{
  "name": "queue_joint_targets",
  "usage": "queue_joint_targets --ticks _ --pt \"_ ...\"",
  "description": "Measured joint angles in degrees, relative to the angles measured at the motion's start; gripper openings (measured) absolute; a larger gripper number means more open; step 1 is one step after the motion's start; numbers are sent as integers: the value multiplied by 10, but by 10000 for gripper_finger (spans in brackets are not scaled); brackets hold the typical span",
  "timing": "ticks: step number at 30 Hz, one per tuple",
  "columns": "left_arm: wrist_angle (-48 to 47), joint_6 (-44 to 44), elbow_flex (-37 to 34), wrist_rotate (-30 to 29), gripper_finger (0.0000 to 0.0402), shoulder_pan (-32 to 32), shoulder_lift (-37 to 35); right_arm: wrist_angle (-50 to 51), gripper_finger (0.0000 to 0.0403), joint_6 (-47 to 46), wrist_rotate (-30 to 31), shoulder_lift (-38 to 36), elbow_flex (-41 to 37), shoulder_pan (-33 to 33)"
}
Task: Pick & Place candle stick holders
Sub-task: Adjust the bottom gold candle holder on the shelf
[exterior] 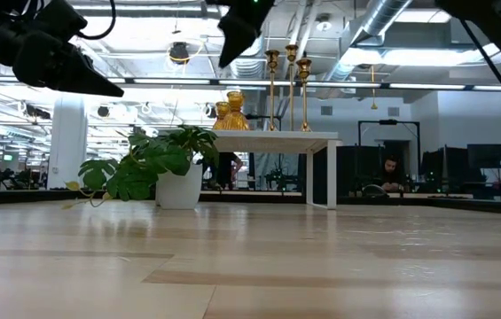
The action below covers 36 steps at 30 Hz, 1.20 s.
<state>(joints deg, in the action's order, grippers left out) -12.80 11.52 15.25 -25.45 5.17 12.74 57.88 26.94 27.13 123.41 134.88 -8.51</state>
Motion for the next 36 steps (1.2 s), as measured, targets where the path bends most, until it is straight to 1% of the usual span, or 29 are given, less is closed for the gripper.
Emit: queue_joint_targets --ticks 3,6,8,10,13,18,25,27,29,31,34,36 --pt "0 -2 0 0 8 0 1 25 67 -25 21 -20 0 19" --pt "0 -2 0 0 8 0 1 92 30 -86 12 -42 0 34" --pt "0 -2 0 2 8 0 1 154 9 -136 4 -51 0 43" --pt "0 -2 0 4 8 0 5 195 8 -179 3 -53 -4 53" --pt "0 -2 0 4 8 0 12 232 4 -208 13 -51 -22 66" --pt "0 -2 0 4 8 0 34 221 1 -216 14 -51 -77 82" --pt "4 -3 0 4 8 0 54 189 0 -224 13 -61 -148 85" --pt "4 -5 0 4 8 0 54 151 0 -220 13 -79 -173 85" --pt "4 -13 0 4 8 0 54 116 0 -207 1 -109 -208 84" --pt "4 -15 0 4 8 0 54 53 0 -189 -28 -149 -249 80" --pt "5 -15 0 4 8 0 53 -45 0 -169 -84 -222 -331 73" --pt "4 -15 0 4 8 0 54 -117 0 -157 -105 -268 -397 69"
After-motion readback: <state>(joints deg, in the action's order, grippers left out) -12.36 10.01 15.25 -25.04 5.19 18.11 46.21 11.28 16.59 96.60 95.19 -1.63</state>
